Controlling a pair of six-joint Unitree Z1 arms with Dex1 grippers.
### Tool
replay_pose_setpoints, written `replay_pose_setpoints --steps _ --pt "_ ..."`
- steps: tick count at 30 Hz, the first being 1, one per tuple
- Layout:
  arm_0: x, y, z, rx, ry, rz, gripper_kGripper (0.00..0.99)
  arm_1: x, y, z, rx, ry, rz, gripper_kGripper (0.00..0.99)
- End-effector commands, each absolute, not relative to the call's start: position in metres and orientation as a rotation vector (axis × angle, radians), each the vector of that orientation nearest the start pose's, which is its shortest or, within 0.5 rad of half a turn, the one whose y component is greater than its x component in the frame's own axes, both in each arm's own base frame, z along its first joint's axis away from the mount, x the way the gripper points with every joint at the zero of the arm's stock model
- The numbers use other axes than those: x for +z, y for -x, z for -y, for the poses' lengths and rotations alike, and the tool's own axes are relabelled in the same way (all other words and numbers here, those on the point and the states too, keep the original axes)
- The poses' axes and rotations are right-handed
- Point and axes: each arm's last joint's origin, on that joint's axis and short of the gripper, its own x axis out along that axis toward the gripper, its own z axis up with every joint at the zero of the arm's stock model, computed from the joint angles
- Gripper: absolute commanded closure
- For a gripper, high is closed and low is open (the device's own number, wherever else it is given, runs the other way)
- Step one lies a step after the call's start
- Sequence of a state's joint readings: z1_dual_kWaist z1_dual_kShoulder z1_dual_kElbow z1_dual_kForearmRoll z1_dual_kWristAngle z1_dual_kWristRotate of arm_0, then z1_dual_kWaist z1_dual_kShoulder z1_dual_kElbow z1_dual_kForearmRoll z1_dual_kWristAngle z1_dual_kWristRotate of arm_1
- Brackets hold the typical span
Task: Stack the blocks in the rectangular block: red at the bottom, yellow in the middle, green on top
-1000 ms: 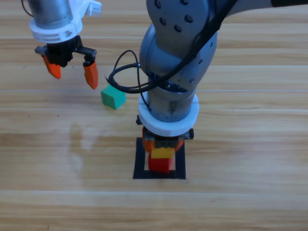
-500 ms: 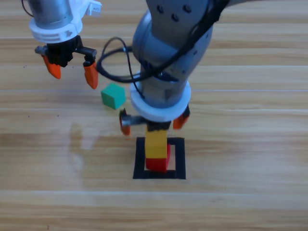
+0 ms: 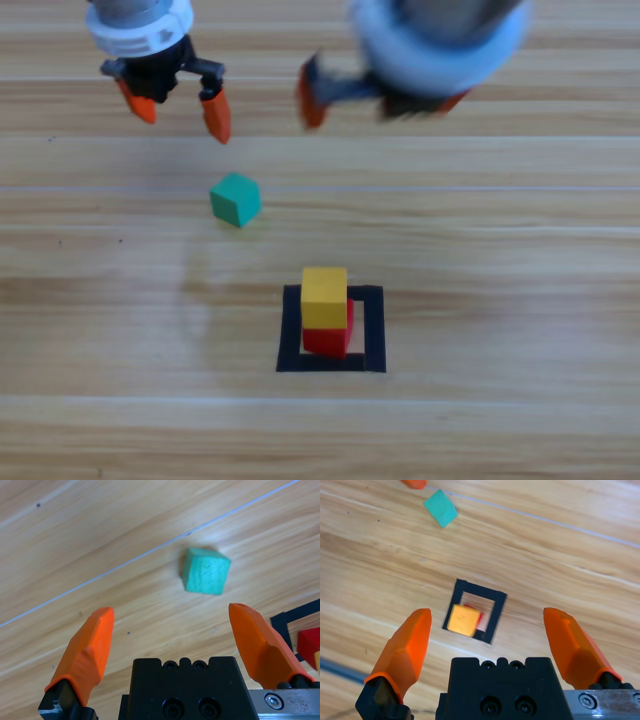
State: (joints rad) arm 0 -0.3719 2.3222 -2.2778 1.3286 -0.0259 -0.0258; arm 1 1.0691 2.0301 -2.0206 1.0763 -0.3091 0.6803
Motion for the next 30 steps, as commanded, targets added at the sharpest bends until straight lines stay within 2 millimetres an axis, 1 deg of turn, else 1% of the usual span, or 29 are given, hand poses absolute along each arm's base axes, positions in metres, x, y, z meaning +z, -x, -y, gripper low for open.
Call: replay_pose_setpoints --steps 1,2,3,5,6,8,10,11,13,16,18,20,25,30 --pt "0.231 -0.446 0.244 -0.429 -0.291 -1.458 0.031 0.402 -0.232 -0.269 0.752 0.131 -1.145 0.0" --pt "0.225 -0.444 0.251 -0.44 -0.296 -1.471 0.031 0.389 -0.24 -0.258 0.839 0.088 -1.216 0.0" --pt "0.22 -0.441 0.258 -0.449 -0.299 -1.482 0.03 0.377 -0.246 -0.25 0.891 0.063 -1.248 0.0" --pt "0.211 -0.436 0.27 -0.452 -0.314 -1.496 0.031 0.356 -0.25 -0.239 0.924 0.161 -1.232 0.0" --pt "0.204 -0.433 0.276 -0.443 -0.321 -1.513 0.031 0.346 -0.25 -0.235 0.934 0.234 -1.191 0.0" --pt "0.191 -0.432 0.282 -0.406 -0.337 -1.531 0.033 0.332 -0.244 -0.228 0.94 0.301 -1.134 0.0" --pt "0.187 -0.433 0.282 -0.383 -0.345 -1.531 0.033 0.332 -0.236 -0.22 0.943 0.299 -1.094 0.0" --pt "0.185 -0.434 0.282 -0.368 -0.346 -1.533 0.033 0.335 -0.229 -0.215 0.951 0.295 -1.057 0.0" --pt "0.184 -0.436 0.279 -0.333 -0.351 -1.526 0.033 0.348 -0.216 -0.201 0.927 0.306 -0.971 0.0" --pt "0.186 -0.441 0.273 -0.307 -0.346 -1.515 0.033 0.359 -0.197 -0.184 0.929 0.292 -0.878 0.0" --pt "0.193 -0.443 0.266 -0.297 -0.338 -1.505 0.033 0.36 -0.193 -0.18 0.929 0.287 -0.857 0.0" --pt "0.208 -0.443 0.261 -0.3 -0.328 -1.481 0.044 0.359 -0.192 -0.179 0.935 0.287 -0.853 0.0" --pt "0.241 -0.436 0.252 -0.32 -0.308 -1.438 0.044 0.349 -0.192 -0.18 0.944 0.311 -0.867 0.0" --pt "0.289 -0.418 0.242 -0.341 -0.299 -1.38 0.044 0.352 -0.187 -0.176 0.948 0.306 -0.847 0.0"
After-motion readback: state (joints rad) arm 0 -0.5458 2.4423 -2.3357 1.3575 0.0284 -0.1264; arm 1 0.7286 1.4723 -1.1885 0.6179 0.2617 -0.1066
